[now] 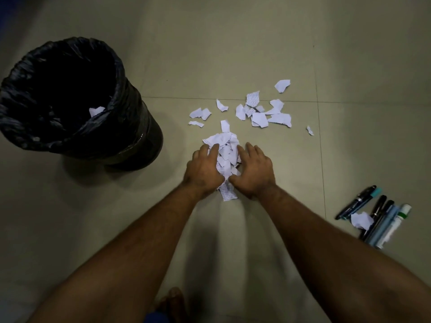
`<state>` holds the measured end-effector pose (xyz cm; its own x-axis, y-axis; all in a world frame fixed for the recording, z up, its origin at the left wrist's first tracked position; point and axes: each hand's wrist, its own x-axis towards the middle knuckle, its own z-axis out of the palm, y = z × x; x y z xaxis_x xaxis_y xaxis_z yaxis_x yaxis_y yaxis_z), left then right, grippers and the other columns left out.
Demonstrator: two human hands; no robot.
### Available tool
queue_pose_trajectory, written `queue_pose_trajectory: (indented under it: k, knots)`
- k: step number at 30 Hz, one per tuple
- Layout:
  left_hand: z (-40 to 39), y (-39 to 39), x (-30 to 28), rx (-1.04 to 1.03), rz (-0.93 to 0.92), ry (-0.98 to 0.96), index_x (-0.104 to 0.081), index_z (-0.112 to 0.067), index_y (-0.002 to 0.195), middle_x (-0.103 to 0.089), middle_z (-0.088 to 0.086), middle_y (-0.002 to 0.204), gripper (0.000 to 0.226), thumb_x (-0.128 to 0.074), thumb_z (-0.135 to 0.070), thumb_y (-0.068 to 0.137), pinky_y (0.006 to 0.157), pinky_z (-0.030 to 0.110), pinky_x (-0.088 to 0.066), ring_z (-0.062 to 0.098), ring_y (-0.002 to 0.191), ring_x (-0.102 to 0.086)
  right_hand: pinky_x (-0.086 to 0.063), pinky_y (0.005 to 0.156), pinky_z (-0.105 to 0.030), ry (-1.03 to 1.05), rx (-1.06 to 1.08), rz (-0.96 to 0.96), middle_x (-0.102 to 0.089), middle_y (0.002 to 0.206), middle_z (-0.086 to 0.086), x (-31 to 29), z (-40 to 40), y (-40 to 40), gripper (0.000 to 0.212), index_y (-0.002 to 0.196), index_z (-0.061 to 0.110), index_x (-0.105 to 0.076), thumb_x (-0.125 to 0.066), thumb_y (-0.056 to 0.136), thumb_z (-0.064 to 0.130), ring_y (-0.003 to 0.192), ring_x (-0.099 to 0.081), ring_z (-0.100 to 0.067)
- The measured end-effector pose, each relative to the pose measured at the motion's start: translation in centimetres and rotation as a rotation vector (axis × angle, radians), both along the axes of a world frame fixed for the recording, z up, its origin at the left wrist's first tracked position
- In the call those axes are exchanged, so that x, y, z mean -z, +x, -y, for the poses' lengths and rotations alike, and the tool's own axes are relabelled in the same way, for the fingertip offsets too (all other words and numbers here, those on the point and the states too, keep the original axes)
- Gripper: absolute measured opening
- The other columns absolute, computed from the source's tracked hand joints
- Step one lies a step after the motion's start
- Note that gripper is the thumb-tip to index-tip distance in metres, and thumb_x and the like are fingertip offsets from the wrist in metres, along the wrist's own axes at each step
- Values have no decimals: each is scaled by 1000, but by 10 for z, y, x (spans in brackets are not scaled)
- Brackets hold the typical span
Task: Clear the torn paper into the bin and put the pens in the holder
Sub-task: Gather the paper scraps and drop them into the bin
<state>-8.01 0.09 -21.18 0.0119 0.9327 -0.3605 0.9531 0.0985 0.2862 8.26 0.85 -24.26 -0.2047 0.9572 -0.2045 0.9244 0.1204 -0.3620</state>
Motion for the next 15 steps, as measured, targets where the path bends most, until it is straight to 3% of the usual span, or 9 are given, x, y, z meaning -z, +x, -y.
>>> queue_pose_trajectory:
  k: [3, 7, 9, 11, 15]
  knots:
    - [-7, 3, -1, 210, -176, -180, 2, -29, 155, -3, 10, 163, 113, -72, -52, 73, 108, 54, -36, 35, 146, -15, -29, 111, -47, -106, -148, 27, -27, 160, -11, -6, -4, 7, 108, 153, 24, -31, -41, 57, 71, 146, -23, -41]
    - [-6, 6, 9, 314, -331, -234, -6, -30, 154, -9, 14, 160, 112, -80, -39, 70, 103, 50, -44, 43, 139, -25, -19, 118, -47, -214, -252, 115, -13, 165, -6, -12, -8, 9, 117, 157, 24, -14, -70, 64, 67, 150, -10, -40]
    - [-4, 8, 10, 310, -321, -177, -17, -28, 153, -21, 16, 156, 94, -74, -34, 79, 102, 44, -45, 42, 130, -38, -20, 117, -47, -181, -261, 156, -14, 164, -8, -11, 1, 5, 119, 157, 21, -14, -74, 64, 65, 149, -12, -40]
    - [0, 11, 7, 276, -276, -94, -34, -25, 146, -40, 13, 144, 62, -59, -30, 90, 95, 39, -46, 36, 117, -52, -28, 113, -45, -143, -236, 144, -24, 161, -9, -9, 10, -2, 112, 154, 20, -24, -76, 63, 59, 145, -23, -39]
    - [8, 10, 6, 174, -159, -18, -59, -18, 122, -57, 10, 122, 30, -55, -24, 92, 89, 38, -46, 32, 107, -59, -43, 84, -37, -8, -187, 55, -54, 132, -9, -12, 13, -15, 56, 128, 23, -58, -67, 75, 38, 110, -51, -34]
